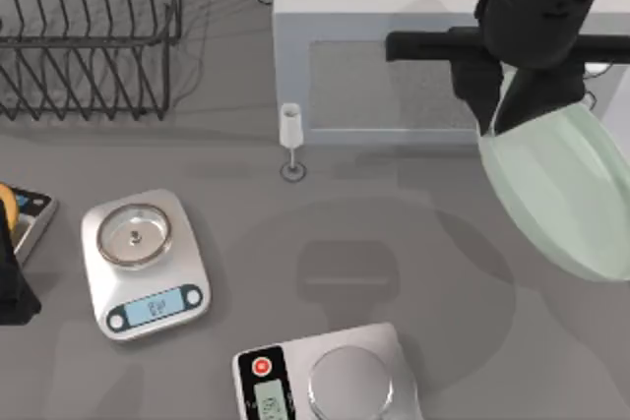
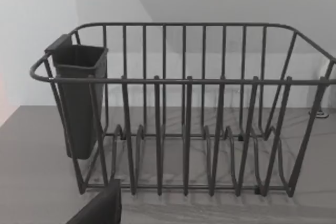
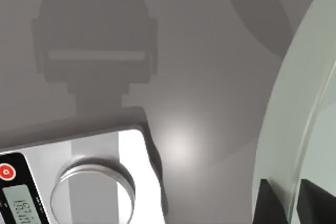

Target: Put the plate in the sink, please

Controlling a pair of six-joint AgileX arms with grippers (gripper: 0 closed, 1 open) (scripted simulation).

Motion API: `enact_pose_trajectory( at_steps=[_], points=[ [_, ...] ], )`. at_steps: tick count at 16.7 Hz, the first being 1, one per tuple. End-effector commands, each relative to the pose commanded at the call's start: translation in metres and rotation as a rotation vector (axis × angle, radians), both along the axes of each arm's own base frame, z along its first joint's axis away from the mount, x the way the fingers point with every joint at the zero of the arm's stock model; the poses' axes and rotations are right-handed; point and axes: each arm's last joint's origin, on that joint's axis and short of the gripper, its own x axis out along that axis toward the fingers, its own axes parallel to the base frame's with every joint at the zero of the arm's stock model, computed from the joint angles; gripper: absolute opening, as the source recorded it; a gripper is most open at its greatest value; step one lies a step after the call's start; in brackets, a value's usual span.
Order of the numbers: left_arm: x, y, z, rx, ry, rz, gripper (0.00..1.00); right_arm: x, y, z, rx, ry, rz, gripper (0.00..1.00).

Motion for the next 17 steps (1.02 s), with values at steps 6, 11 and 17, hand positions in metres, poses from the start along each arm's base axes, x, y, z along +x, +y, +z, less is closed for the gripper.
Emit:
enact_pose_trajectory(
  at_steps=[6,11,17],
  points=[
    [0.0,0.0,0.0,0.0,0.0,0.0,1.0,-0.015,-0.016,0.045,0.011,-0.022,-0.008,0.0],
    [0.0,0.0,0.0,0.0,0.0,0.0,1.0,-0.013,-0.018,0.046,0.019,-0.028,-0.019,0.0],
    [0.0,0.0,0.0,0.0,0.0,0.0,1.0,0.036,-0.094,0.083,0.134,-0.214,-0.244,0.0]
  ],
)
